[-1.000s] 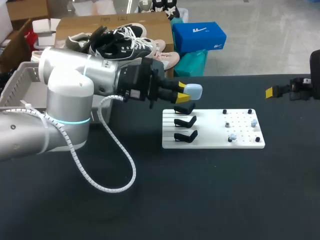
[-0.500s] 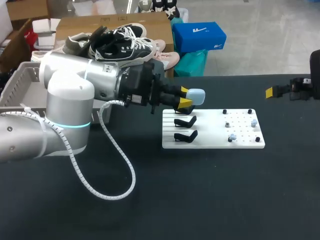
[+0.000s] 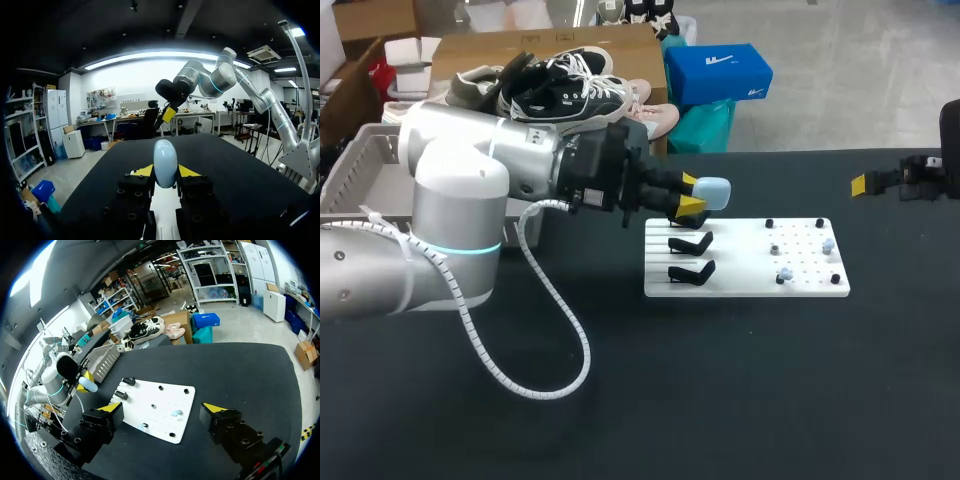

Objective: Pick up each earbud case from the left stands, insert the matching earbuds, close the lid, and place the case in the box.

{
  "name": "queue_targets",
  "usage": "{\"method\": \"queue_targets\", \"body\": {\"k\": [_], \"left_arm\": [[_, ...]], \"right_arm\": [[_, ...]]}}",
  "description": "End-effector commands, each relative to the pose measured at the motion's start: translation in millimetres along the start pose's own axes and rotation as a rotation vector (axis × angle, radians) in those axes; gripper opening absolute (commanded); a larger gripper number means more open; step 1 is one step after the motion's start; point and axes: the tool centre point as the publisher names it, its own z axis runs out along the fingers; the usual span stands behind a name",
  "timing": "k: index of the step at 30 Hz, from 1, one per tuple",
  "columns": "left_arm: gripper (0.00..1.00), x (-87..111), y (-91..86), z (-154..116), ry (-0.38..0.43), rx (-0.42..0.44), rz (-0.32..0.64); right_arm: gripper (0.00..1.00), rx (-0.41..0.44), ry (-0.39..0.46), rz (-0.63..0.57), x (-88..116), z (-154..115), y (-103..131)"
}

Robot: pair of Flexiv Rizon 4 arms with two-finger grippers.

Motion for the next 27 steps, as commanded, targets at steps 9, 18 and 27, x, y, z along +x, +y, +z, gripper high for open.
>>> {"method": "queue_targets", "body": {"k": [9,18,27], "left_arm": [[0.0,0.6,0.1,0,-0.003,0.0,0.002],[0.0,3.8,0.5,4,-0.024,-0.008,-0.014],[0.0,10.3,6.2,17,-0.047,0.017,-0.041]], "right_arm": [[1.0,0.0,0.0,0.0,0,0,0],[1.0,-0.006,-0.019,-0.005,-1,-9,3],[1.0,-0.011,-0.003,-0.057,27,-24,15]]}}
